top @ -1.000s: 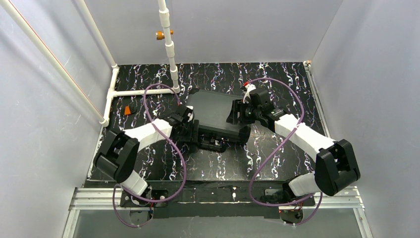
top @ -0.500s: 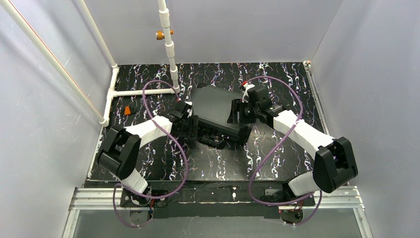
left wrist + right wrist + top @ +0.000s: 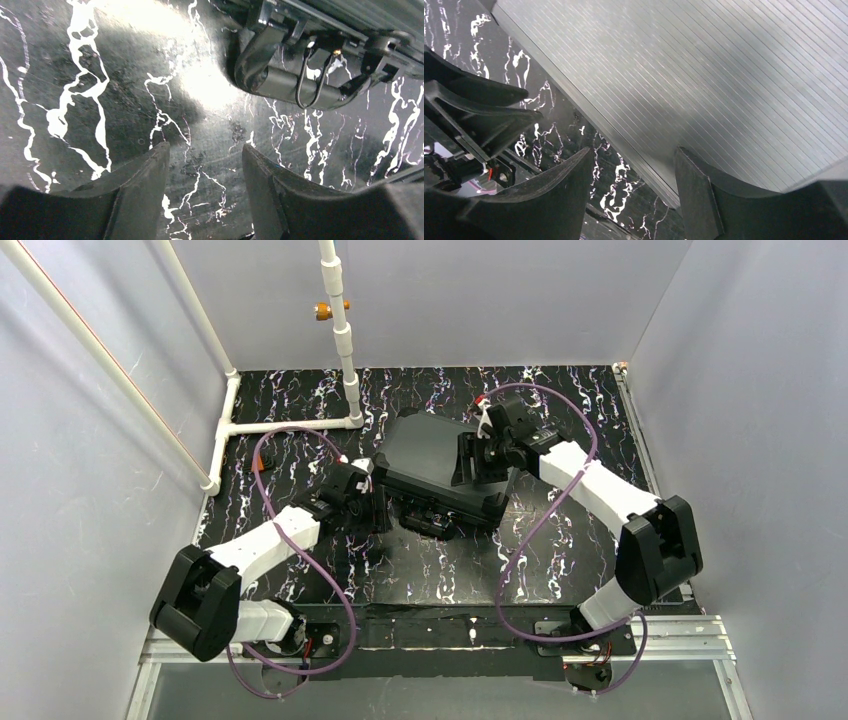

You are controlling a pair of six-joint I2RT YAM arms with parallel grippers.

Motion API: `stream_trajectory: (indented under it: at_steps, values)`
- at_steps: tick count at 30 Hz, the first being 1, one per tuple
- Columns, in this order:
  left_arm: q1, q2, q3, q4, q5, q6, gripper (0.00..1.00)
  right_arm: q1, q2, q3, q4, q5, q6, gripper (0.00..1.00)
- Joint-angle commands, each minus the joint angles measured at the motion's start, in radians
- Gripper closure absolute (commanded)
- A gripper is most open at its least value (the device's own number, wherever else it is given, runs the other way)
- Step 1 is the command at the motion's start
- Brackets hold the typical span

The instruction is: Pack up texas hold em set

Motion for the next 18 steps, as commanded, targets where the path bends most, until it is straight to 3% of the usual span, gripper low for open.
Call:
stream_trajectory:
  at_steps: [1,7,13,18]
  values:
    - [-0.007,-0.036,-0.045,0.059,0.081,-0.066,0.51,0.019,0.058,0.074,-0.028,-0.061,0.005,0.32]
    - [-0.031,-0.016,-0.076,0.148,0.126,-0.119,0.60,0.026,0.122,0.109,0.021,-0.133,0.010,0.40]
    - [-0.055,0.026,-0.100,0.227,0.144,-0.152,0.69,0.027,0.163,0.068,0.093,-0.182,0.014,0.55]
    - [-0.072,0.077,-0.094,0.276,0.148,-0.166,0.74,0.031,0.200,0.038,0.157,-0.230,0.025,0.57]
